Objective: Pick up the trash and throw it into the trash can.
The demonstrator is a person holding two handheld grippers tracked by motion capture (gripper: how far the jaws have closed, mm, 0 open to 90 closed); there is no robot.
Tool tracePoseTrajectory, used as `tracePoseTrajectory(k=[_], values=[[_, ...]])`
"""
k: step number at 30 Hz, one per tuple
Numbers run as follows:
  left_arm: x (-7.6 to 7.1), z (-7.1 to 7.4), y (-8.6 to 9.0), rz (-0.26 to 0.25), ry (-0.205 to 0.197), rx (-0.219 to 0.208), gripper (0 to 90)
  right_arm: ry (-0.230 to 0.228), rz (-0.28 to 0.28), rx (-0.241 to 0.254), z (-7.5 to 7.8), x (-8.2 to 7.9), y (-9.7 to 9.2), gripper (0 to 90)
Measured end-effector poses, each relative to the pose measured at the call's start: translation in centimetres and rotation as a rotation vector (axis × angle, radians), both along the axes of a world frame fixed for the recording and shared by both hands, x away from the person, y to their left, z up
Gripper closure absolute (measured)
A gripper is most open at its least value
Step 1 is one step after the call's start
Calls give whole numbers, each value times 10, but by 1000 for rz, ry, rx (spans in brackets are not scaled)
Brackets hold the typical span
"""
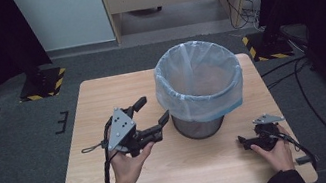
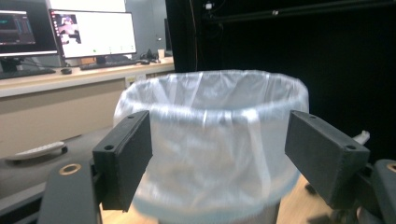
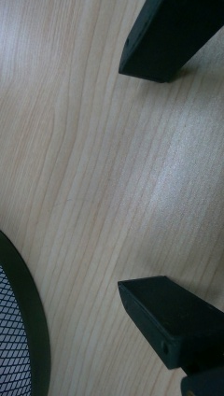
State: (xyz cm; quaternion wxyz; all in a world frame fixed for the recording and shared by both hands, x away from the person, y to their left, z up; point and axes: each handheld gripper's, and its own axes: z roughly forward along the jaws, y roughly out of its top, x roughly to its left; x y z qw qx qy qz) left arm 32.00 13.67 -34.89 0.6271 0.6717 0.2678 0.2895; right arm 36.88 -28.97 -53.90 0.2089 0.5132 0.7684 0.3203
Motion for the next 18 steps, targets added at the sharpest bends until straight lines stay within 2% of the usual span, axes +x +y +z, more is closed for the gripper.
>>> tracePoseTrajectory(k=[3, 4, 6, 7, 8, 10, 13, 14, 16, 17, 18], values=[[-6, -9, 10, 11, 16, 20, 198, 0, 0, 0, 0, 0, 0, 7], [-9, -16, 16, 20, 30, 28, 197, 0, 0, 0, 0, 0, 0, 7], [-11, -19, 18, 21, 38, 30, 189, 0, 0, 0, 0, 0, 0, 7], [-14, -29, 23, 24, 61, 44, 186, 0, 0, 0, 0, 0, 0, 7], [-14, -29, 23, 24, 61, 44, 182, 0, 0, 0, 0, 0, 0, 7], [-17, -41, 27, 28, 80, 71, 178, 0, 0, 0, 0, 0, 0, 7], [-21, -67, 33, 36, 140, 114, 172, 0, 0, 0, 0, 0, 0, 7], [-21, -67, 33, 36, 140, 114, 172, 0, 0, 0, 0, 0, 0, 7], [-22, -82, 38, 46, 175, 120, 172, 0, 0, 0, 0, 0, 0, 7], [-22, -95, 42, 53, 209, 124, 168, 0, 0, 0, 0, 0, 0, 7], [-22, -95, 42, 53, 209, 124, 168, 0, 0, 0, 0, 0, 0, 7]])
